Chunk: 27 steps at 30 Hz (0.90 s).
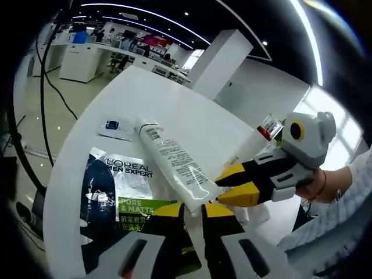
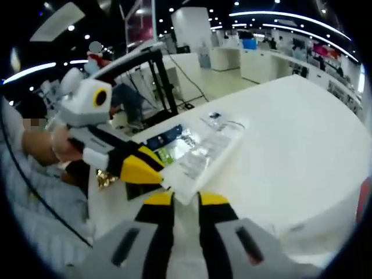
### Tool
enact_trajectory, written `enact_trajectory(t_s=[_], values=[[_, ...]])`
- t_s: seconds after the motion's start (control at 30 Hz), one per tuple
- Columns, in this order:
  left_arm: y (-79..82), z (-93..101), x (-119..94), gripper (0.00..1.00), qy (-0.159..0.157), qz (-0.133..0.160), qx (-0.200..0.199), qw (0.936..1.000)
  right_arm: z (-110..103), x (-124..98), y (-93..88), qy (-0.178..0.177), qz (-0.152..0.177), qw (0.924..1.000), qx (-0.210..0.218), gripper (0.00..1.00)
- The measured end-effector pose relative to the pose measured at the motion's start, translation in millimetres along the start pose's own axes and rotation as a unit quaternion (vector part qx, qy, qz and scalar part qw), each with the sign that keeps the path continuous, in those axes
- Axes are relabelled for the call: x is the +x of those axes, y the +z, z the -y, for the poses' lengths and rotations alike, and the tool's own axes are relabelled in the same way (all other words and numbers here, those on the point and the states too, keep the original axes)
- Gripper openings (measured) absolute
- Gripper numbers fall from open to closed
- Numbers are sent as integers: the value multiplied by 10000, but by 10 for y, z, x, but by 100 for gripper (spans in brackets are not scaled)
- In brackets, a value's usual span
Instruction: Arrange the skincare products in the storage area until every visible bottle or jar stands upright without overlapping.
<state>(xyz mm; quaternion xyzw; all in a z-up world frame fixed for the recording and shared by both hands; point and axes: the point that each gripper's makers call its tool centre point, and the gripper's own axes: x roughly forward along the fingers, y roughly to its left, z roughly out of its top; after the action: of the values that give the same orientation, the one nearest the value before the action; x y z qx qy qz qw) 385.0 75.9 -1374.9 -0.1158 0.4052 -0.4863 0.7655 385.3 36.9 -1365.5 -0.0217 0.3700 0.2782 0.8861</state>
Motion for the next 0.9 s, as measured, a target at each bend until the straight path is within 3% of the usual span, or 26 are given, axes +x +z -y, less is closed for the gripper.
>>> enact_trajectory(t_s=[0.17,0.3,0.43,0.6,0.73,0.8,0.83,0.9], values=[[-141,69,-91,13,-91,-83,93,9999,-160,-61,-118,95,-108,9998,-117,15],[-160,143,-167,13,-209,28,95,9997,-277,-118,-250,124,-326,9979,-540,13],[-161,181,-239,13,-307,208,219,9991,-394,-145,-299,335,-264,9979,-477,10],[-269,149,-247,13,-301,138,219,9992,-493,-121,-380,408,-328,9974,-501,11],[-369,167,-266,14,-268,85,1002,9946,-528,-113,-444,437,-359,9966,-600,11],[-430,147,-261,14,-231,26,1174,9928,-521,-102,-471,422,-357,9967,-603,11],[-420,215,-257,13,-478,190,1375,9892,-555,-94,-395,500,-76,9971,-572,11],[-377,284,-282,15,-535,386,1569,9854,-586,-96,-373,545,-37,9970,-540,11]])
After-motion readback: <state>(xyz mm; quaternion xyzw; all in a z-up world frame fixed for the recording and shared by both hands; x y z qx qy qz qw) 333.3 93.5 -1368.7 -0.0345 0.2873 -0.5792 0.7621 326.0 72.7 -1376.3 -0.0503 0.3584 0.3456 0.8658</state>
